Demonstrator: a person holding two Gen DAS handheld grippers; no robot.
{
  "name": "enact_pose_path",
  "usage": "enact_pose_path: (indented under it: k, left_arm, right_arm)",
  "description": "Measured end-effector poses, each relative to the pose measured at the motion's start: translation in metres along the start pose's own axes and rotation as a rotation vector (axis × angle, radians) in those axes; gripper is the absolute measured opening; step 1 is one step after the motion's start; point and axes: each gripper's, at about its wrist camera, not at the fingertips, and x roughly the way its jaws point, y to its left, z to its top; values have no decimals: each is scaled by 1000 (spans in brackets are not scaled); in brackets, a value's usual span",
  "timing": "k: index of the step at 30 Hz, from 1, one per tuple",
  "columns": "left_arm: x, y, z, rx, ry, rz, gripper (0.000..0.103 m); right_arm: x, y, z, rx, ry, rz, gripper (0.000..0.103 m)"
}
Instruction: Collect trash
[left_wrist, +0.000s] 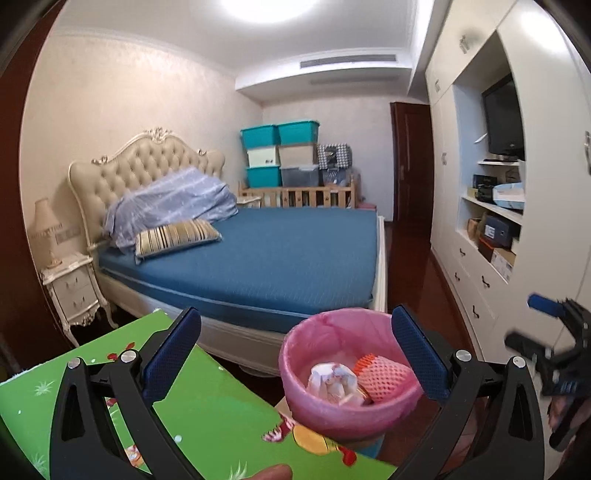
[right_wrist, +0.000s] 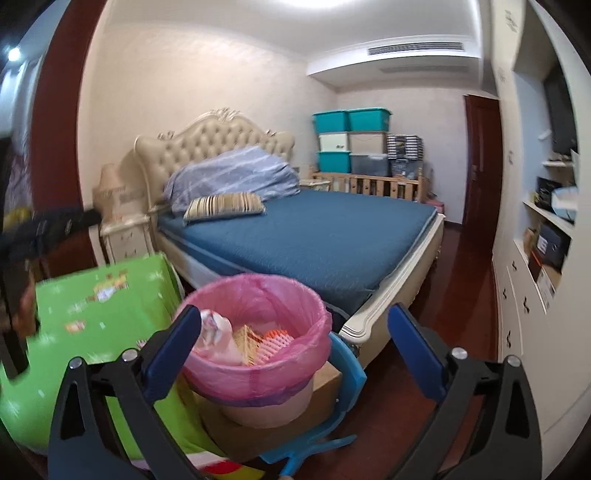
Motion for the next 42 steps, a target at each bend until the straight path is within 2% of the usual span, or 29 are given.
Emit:
enact_pose_path:
  k: [2,5,9,18,42]
  left_arm:
    - [-15,-3,-10,4,9,15,97]
    - [-34,-2,-29,-9,15,-32,97]
    - [-51,-7,-52,1,12,-27,97]
    - [-56,-16,-75,0,44,-46,97]
    - [-54,-22,-87,-2,63,-55,97]
  right_arm:
    - [-10,2,1,16,-6,10,98]
    - [-23,17,-5,-24,-17,-11,98]
    - [-31,33,-16,-36,1,33,98]
    - [-40,54,-30,-94,28,67,98]
    - [-36,57,-31,-106,38,63,98]
